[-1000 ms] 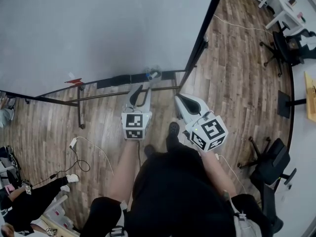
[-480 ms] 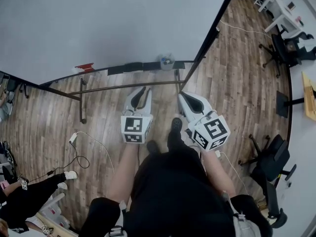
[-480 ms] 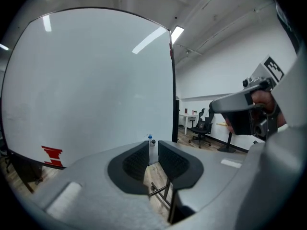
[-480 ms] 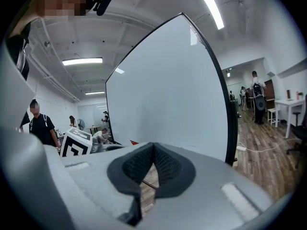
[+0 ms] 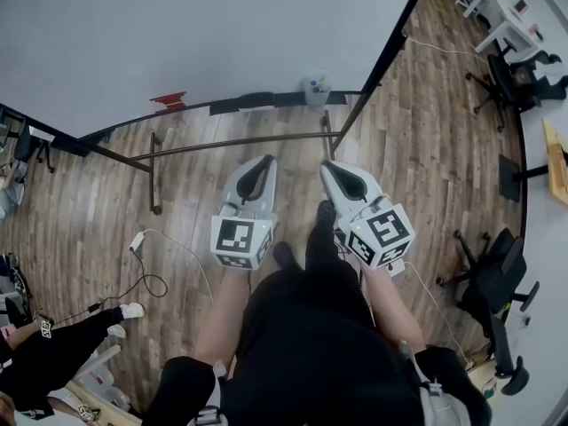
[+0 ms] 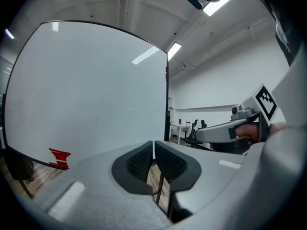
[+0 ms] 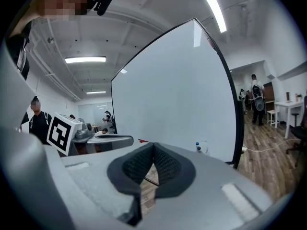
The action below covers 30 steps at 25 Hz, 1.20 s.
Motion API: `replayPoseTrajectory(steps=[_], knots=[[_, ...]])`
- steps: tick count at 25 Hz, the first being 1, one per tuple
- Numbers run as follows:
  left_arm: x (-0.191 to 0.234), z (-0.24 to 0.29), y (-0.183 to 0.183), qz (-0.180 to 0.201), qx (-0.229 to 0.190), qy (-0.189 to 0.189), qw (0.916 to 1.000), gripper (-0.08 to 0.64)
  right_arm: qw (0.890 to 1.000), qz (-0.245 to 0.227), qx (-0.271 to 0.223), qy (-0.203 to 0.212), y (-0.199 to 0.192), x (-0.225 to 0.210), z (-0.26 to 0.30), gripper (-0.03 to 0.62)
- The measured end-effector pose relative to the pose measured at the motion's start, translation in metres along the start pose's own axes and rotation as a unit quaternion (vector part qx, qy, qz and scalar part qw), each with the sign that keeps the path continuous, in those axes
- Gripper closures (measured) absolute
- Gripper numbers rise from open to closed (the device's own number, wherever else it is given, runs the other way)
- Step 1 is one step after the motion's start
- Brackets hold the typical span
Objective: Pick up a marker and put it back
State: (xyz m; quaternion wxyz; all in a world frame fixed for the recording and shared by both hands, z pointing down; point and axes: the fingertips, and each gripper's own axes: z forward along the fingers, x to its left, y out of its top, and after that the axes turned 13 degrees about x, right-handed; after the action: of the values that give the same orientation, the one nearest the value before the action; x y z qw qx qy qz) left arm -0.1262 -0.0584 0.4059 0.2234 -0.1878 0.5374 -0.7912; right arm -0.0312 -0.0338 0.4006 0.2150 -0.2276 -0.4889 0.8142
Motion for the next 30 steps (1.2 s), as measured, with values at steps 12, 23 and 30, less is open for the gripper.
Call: replayPoseTrajectory(steps=[12,23,30], knots=[[0.0,-0.041,-0.02,-0.013,0.003,-0.01,0.9999,0.549,1.0,-0.02,0.008,0.014,-0.009,0.045,0.002,0.591],[-0.001,-0.041,-0.018,-0.018,0.001,-0.008,0.9998,0.549,1.0,-0.02,0.002,0.012,-0.007,0.041,-0.003,0.591],[-0.007,-0.034,-0.014,-0.016,0.003,-0.012,0.9998,0.549,1.0,-0.02,0.004,0.008,-0.005,0.034,-0.006,0.591]])
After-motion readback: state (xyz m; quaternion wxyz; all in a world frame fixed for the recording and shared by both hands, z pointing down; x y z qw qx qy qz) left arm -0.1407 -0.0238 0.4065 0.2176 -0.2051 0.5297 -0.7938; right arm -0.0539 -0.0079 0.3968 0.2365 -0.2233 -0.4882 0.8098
